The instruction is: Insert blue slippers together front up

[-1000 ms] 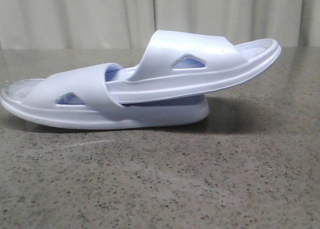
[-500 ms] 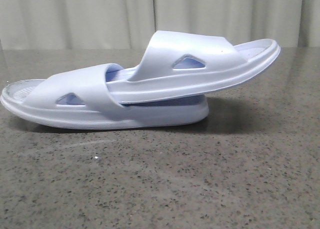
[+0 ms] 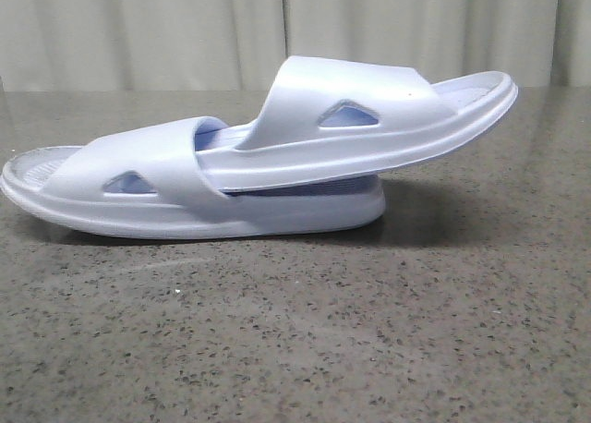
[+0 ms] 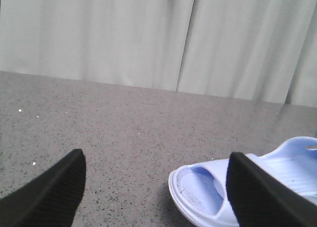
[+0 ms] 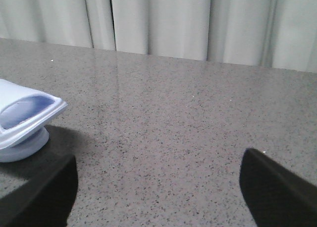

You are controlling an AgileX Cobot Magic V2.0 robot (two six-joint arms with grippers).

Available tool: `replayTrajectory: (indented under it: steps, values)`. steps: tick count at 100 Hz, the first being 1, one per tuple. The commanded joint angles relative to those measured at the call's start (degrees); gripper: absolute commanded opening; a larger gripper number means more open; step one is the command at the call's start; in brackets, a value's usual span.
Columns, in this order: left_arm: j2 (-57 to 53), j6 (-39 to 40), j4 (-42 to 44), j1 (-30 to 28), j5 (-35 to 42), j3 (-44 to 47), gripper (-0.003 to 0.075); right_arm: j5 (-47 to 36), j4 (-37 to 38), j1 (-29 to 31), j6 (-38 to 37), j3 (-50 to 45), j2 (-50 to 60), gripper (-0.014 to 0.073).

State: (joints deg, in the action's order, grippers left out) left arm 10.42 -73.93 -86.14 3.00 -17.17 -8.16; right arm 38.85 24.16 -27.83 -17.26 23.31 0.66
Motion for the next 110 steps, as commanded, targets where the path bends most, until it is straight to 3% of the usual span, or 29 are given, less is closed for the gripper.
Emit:
replayTrajectory:
  steps: [1, 12, 19, 24, 38, 47, 110]
  values:
    - [0.4, 0.0, -0.8, 0.4, 0.7, -1.1, 0.0496, -5.0, 2.1, 0.3, -0.2, 1.2, 0.5, 0.058]
    - [0.4, 0.0, -0.9, 0.4, 0.7, -1.0, 0.0397, -5.0, 2.1, 0.3, -0.2, 1.2, 0.5, 0.0571]
    - [0.4, 0.0, -0.9, 0.4, 0.7, -1.0, 0.0303, -5.0, 2.8, 0.3, -0.2, 1.2, 0.5, 0.0508]
    - [0.4, 0.0, -0.9, 0.4, 0.7, -1.0, 0.0232, -4.9, 3.1, 0.3, -0.2, 1.2, 0.5, 0.0426]
    - [0.4, 0.0, -0.9, 0.4, 0.7, -1.0, 0.0027, -4.5, 3.1, 0.3, -0.2, 1.2, 0.5, 0.0092]
    - [0.4, 0.0, -0.9, 0.4, 0.7, -1.0, 0.0016, -4.7, 3.1, 0.3, -0.2, 1.2, 0.5, -0.0109]
    - [0.4, 0.1, -1.0, 0.4, 0.1, -1.0, 0.0016, -4.8, 3.0, 0.3, -0.2, 1.2, 0.5, -0.0104]
